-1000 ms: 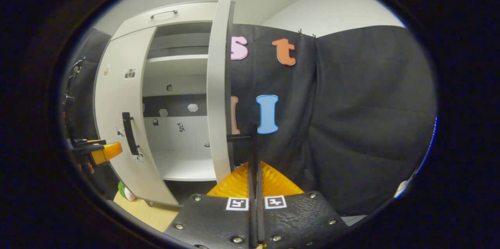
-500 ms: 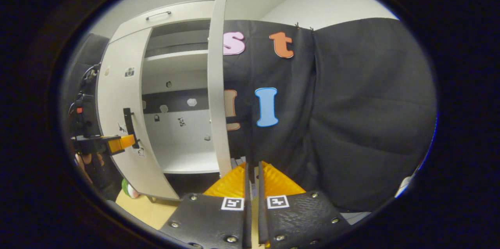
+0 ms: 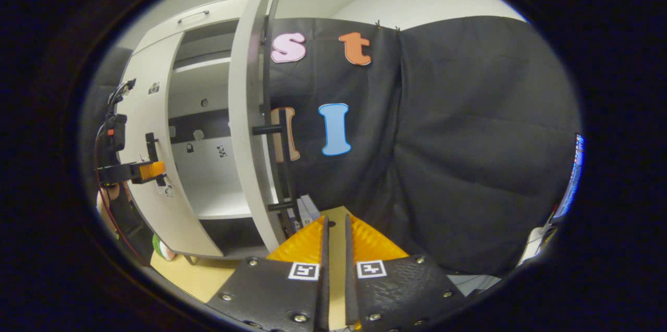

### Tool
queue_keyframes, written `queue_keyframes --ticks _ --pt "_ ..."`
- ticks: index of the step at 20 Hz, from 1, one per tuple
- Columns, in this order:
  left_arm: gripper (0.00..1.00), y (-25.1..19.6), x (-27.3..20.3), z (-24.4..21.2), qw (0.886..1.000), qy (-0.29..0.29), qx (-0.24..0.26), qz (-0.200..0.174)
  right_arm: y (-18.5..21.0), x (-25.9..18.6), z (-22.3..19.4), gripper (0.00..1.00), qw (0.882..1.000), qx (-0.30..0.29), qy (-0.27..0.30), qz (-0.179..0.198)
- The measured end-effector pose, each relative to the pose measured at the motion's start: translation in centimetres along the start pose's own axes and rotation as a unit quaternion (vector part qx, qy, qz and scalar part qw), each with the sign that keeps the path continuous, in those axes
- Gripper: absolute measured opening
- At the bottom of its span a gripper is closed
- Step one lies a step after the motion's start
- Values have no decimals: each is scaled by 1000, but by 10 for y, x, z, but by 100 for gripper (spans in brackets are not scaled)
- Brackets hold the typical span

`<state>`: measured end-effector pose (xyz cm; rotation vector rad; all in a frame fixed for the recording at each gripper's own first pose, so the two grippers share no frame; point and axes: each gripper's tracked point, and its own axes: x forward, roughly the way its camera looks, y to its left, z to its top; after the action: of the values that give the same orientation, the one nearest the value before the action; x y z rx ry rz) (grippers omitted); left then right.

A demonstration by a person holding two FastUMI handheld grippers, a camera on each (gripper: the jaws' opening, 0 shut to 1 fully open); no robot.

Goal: Open the right door of the double-door shoe cabinet with the right hand, and open the left door with the left hand.

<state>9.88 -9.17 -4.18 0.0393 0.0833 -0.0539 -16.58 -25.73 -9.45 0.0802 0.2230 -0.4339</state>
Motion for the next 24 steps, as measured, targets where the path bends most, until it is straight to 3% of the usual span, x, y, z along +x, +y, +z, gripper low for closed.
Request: queue_keyframes --ticks 1,3,8,10,11,13,24 --pt "76 -2 2 1 1000 -2 0 -1 0 0 -1 12 1000 1 2 -1" --pt "80 -5 8 1 1000 -1 5 -5 1 2 -3 12 1000 1 4 -4" --pt "70 -4 16 -1 1000 0 8 0 -8 3 -2 12 1000 2 -3 -23" --pt "58 2 17 -4 1000 6 14 16 -12 2 -5 12 1000 5 1 -27" --pt "47 0 18 -4 1000 4 10 13 -13 1 -6 12 1000 7 4 -30" --pt "38 -1 18 -4 1000 1 6 7 -13 2 -7 12 999 8 7 -34" --pt "23 -1 15 -5 1000 9 11 -16 3 -1 -15 12 1000 5 14 -20"
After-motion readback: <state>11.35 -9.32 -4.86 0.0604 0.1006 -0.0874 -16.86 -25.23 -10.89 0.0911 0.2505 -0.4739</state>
